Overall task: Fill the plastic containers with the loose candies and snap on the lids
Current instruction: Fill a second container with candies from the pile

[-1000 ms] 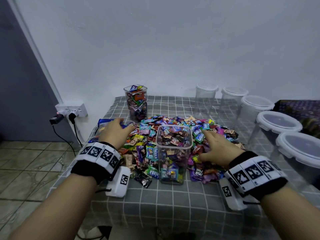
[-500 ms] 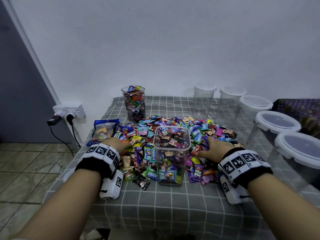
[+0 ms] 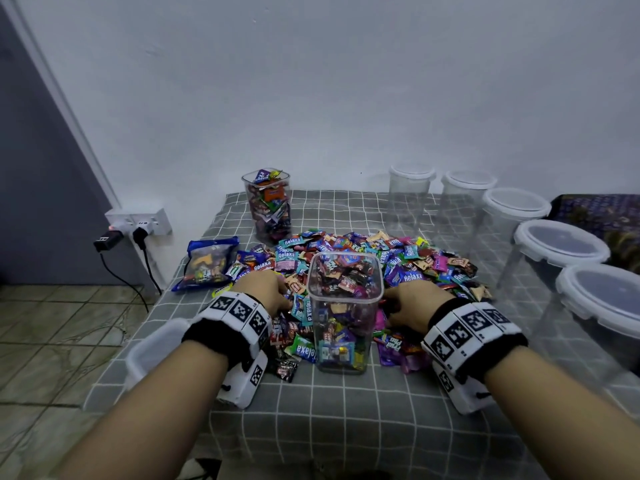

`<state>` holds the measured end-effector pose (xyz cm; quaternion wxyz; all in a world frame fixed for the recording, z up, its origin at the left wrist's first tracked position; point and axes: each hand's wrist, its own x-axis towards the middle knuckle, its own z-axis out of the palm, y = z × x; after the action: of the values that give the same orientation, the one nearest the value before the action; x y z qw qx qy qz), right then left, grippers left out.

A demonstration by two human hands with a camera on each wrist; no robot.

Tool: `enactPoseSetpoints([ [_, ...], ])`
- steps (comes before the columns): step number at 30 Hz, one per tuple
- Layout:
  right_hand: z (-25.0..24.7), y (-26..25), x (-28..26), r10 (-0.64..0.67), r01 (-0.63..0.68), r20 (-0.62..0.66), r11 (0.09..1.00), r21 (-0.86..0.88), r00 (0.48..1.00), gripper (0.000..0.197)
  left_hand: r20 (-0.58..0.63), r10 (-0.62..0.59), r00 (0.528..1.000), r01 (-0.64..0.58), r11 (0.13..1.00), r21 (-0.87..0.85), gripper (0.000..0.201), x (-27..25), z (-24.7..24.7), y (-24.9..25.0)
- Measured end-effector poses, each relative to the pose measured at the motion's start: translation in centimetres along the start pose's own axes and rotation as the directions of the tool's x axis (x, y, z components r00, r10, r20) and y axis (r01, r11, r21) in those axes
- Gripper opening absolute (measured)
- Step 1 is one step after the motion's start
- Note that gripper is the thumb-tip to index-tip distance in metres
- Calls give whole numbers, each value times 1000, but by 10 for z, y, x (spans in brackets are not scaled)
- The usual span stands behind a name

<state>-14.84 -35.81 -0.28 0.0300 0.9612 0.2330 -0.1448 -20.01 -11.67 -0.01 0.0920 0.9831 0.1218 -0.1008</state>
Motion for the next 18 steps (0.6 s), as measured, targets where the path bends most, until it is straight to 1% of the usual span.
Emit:
enactPoseSetpoints([
  [1, 0, 0, 0, -7, 7, -23, 1000, -6, 1000, 45, -12, -1, 1000, 1, 1000, -15, 23, 0, 0, 0],
  [3, 1, 0, 0, -11, 11, -54, 1000, -2, 998, 37, -37, -5, 999, 4, 1000, -29, 21, -1, -1, 0],
  [7, -2, 0, -2, 7, -5, -93, 1000, 24, 996, 33, -63, -11, 998, 7, 998, -60, 14, -3, -1, -1],
  [12, -3, 0, -4, 43, -38, -169, 999, 27, 985, 29, -108, -10, 994, 2, 997, -74, 15, -5, -2, 1],
  [16, -5, -2, -6, 88, -75, -222, 995, 65, 971, 22, -226, -32, 974, 3, 992, -127, 18, -8, -2, 2],
  [18, -7, -1, -8, 118, -99, -236, 991, 92, 965, 19, -258, -31, 966, -8, 989, -148, 20, -9, -2, 2],
])
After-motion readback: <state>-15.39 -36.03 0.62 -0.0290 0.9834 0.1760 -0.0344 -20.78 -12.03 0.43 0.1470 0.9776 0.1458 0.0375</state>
